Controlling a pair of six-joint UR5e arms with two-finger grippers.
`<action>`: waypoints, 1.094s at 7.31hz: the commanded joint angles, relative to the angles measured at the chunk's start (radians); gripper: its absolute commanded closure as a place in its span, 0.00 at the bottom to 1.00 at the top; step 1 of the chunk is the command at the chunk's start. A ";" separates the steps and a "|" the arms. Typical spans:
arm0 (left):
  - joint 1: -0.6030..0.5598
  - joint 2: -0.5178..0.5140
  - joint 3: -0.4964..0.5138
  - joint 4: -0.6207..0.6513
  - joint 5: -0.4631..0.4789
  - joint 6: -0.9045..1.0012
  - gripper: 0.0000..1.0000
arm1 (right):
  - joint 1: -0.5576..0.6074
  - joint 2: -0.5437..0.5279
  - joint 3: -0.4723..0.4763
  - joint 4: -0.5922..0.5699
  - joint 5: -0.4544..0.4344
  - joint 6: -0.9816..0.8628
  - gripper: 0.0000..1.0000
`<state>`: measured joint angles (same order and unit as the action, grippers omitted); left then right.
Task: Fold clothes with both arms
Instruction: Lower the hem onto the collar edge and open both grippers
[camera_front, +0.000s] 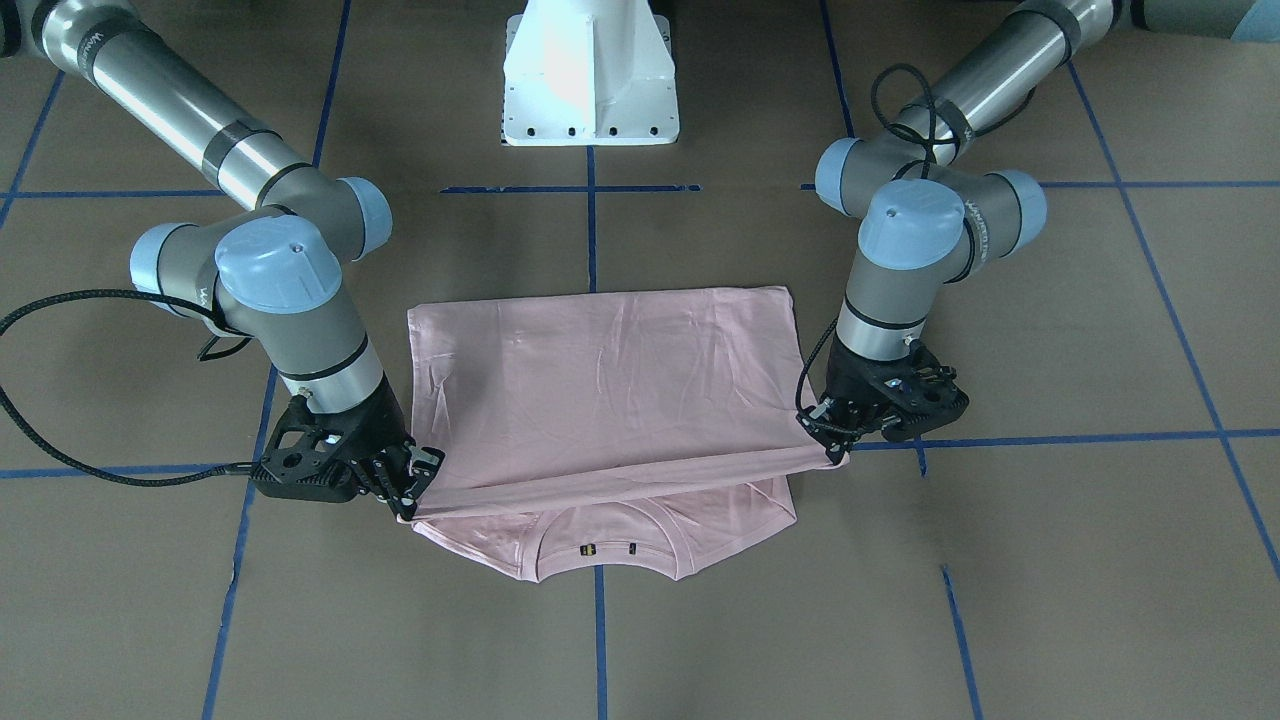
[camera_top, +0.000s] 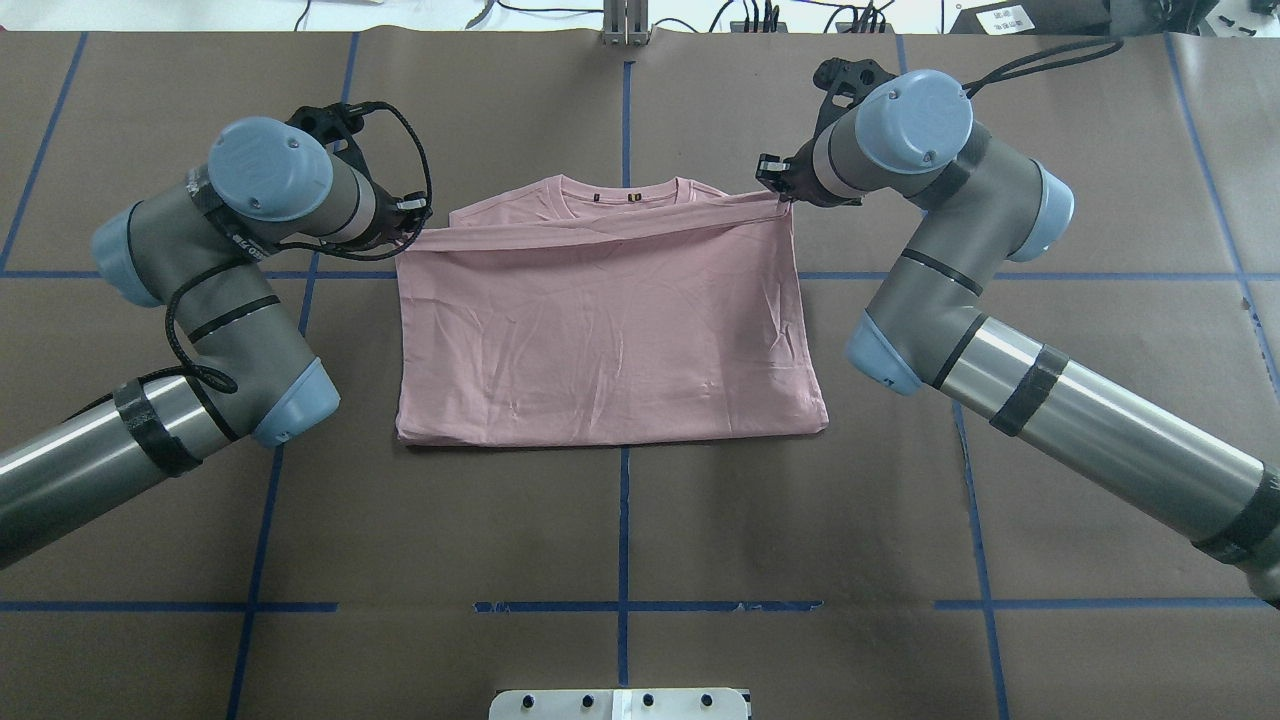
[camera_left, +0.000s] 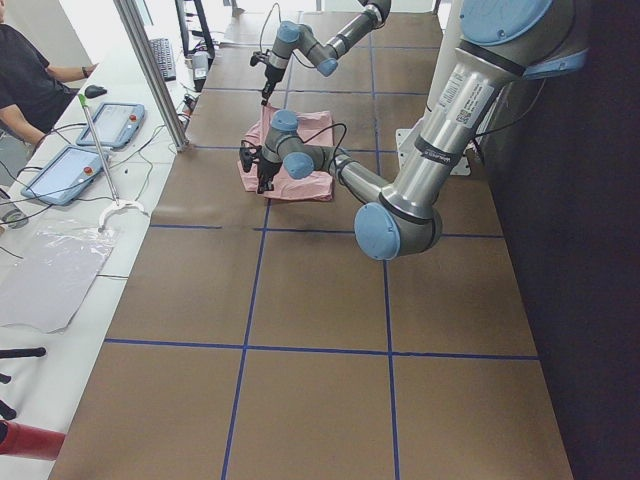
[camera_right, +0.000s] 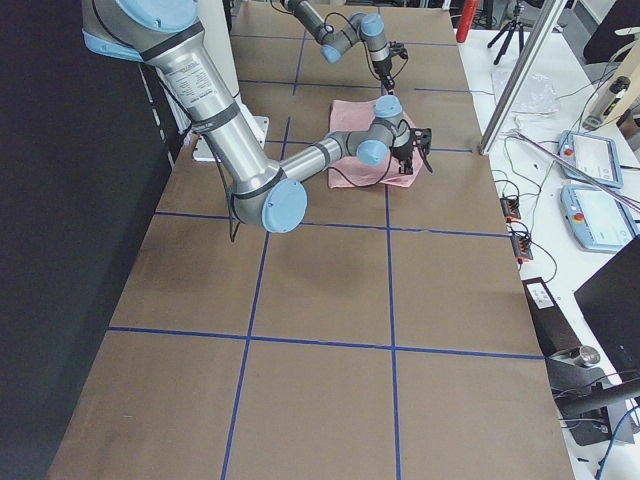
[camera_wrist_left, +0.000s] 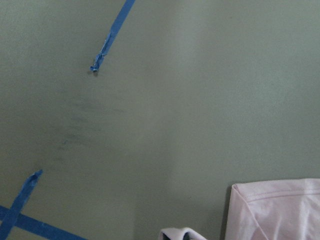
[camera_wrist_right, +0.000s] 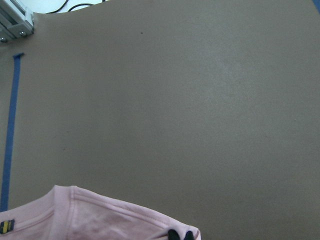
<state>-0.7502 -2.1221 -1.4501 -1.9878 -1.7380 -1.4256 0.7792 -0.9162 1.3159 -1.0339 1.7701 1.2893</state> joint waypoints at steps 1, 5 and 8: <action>0.000 -0.007 0.010 0.001 0.000 0.001 1.00 | 0.005 0.019 -0.035 0.002 -0.009 -0.001 1.00; 0.002 -0.036 0.014 0.003 0.000 0.000 1.00 | -0.001 0.026 -0.024 0.006 -0.001 -0.001 1.00; 0.003 -0.036 0.016 0.006 0.003 0.000 0.00 | -0.020 0.000 -0.029 0.061 -0.003 -0.057 0.00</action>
<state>-0.7477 -2.1600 -1.4352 -1.9853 -1.7366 -1.4255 0.7669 -0.9055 1.2862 -0.9871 1.7663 1.2702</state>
